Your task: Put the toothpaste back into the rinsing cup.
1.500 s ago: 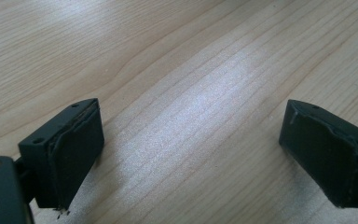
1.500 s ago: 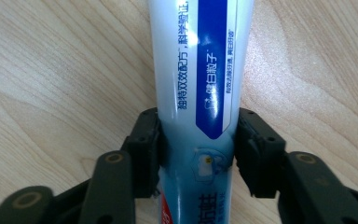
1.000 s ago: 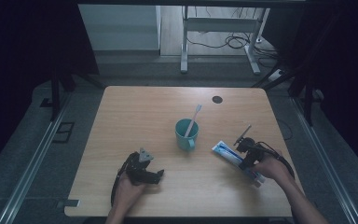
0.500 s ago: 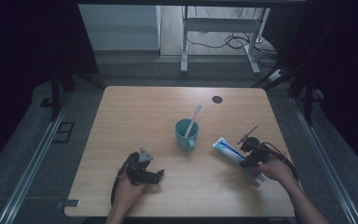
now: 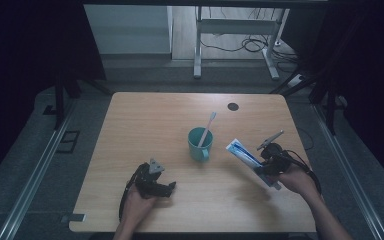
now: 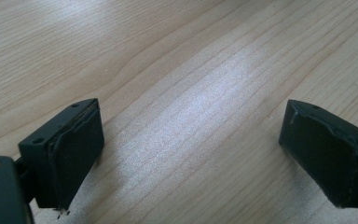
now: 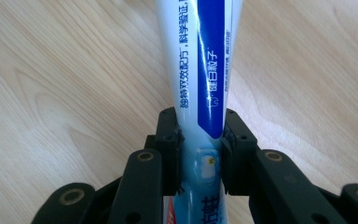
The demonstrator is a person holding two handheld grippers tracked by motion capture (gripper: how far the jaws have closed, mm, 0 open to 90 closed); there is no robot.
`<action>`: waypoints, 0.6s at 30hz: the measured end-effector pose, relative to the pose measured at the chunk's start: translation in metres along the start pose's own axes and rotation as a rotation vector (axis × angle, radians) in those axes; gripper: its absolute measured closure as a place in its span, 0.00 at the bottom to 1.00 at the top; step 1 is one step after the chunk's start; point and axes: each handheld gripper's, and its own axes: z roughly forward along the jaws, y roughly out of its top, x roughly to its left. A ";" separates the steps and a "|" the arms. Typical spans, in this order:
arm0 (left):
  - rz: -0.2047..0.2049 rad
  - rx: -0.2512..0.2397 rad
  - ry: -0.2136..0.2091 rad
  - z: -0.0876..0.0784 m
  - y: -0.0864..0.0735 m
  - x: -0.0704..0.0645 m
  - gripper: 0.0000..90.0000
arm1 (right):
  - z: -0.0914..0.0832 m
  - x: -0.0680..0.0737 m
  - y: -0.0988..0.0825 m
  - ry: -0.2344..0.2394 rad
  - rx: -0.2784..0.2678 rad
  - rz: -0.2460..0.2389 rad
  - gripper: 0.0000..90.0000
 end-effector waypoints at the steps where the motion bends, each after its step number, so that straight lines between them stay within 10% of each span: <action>1: 0.000 0.000 0.000 0.000 0.000 0.000 0.07 | -0.001 0.001 0.001 0.002 -0.011 0.004 0.80; 18: 0.001 -0.002 0.001 0.000 0.000 0.000 0.07 | -0.014 0.007 0.012 0.021 -0.196 -0.001 0.80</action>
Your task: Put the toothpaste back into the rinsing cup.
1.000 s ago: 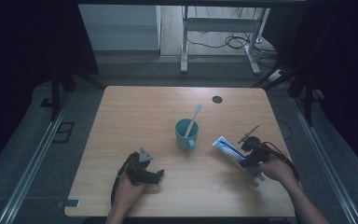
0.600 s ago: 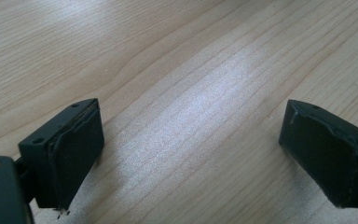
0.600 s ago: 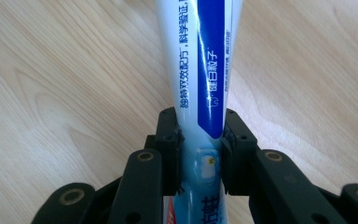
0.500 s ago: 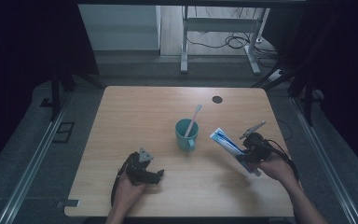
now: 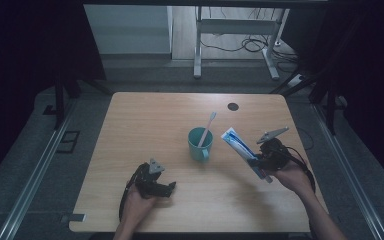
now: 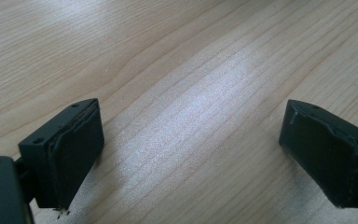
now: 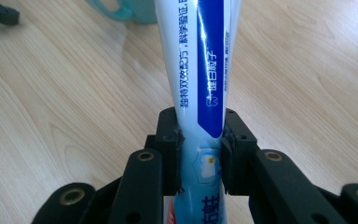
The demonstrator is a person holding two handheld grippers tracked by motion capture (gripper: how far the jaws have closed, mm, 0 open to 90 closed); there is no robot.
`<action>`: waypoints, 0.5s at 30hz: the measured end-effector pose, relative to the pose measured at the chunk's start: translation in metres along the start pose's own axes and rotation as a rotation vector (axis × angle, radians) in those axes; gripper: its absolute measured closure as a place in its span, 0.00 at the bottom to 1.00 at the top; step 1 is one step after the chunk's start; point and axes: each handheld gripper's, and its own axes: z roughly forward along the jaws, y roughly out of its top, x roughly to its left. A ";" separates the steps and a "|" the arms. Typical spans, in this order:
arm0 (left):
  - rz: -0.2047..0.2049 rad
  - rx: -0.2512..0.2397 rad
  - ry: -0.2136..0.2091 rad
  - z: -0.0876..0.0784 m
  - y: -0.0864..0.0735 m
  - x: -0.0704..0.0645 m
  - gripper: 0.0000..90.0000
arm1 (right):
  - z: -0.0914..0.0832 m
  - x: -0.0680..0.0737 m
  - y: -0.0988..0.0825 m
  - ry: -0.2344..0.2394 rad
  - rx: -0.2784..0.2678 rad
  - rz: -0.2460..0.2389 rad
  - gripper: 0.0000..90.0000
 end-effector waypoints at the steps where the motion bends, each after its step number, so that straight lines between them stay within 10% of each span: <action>1: 0.001 0.000 0.000 0.000 0.000 0.000 0.07 | 0.000 0.000 0.001 0.002 -0.008 -0.001 0.80; 15: 0.008 0.005 0.000 0.000 0.000 0.001 0.07 | -0.001 0.010 0.021 0.016 -0.126 -0.011 0.80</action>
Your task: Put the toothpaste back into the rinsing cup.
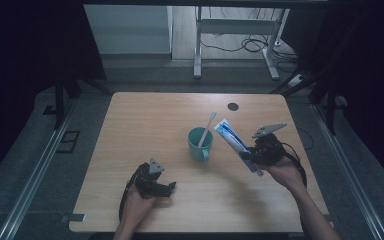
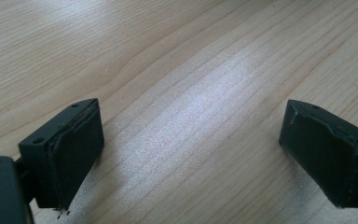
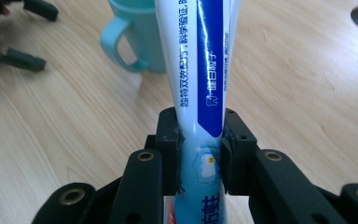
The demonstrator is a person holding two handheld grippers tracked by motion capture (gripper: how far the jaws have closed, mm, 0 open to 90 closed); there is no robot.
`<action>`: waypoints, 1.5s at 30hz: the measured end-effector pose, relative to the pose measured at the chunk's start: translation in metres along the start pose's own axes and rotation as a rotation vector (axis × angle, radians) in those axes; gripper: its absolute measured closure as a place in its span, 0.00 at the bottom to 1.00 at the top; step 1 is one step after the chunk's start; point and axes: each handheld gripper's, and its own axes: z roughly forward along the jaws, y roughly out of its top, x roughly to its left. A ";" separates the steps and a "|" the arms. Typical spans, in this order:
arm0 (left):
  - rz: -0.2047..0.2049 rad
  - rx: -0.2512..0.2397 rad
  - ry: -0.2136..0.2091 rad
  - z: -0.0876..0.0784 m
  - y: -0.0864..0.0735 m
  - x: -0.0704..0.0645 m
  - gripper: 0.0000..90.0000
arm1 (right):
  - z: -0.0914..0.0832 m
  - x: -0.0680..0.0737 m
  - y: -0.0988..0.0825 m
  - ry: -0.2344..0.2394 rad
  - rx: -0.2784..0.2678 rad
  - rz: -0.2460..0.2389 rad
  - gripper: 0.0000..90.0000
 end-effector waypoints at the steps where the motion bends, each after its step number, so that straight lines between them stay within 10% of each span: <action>1: 0.001 0.001 0.001 0.000 0.000 0.000 0.07 | 0.000 0.001 0.001 0.000 -0.005 0.000 0.80; 45: -0.002 -0.001 0.001 0.000 0.000 0.000 0.07 | 0.019 0.011 0.054 0.011 -0.269 0.016 0.80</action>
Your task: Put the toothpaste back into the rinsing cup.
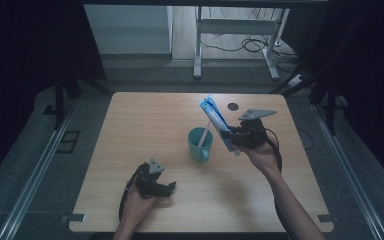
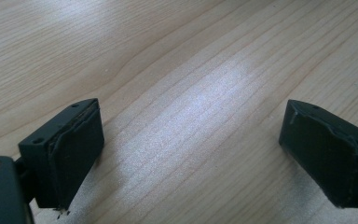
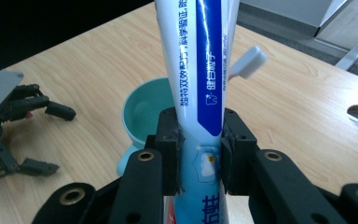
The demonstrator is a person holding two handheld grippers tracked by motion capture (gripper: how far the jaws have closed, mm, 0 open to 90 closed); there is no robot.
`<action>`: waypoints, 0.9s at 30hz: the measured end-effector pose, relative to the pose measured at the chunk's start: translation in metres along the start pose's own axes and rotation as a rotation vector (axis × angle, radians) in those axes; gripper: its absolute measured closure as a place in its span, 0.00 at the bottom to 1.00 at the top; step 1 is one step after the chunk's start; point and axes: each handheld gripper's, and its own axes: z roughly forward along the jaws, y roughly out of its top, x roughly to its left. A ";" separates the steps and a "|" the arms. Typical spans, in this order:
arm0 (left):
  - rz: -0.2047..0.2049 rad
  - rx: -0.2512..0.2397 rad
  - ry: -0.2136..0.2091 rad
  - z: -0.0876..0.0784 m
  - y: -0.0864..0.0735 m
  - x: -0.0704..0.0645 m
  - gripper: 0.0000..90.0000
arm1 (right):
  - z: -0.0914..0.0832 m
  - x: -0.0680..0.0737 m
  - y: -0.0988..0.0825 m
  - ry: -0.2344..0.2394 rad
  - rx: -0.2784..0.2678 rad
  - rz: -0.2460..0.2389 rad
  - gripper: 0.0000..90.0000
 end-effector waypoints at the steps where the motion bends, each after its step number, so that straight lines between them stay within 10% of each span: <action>1: 0.000 0.000 0.000 0.000 0.000 0.000 0.07 | 0.001 0.000 0.001 0.003 -0.004 0.002 0.80; 27: 0.001 0.001 0.000 0.000 0.000 0.000 0.07 | 0.029 0.010 0.020 -0.001 -0.097 0.017 0.80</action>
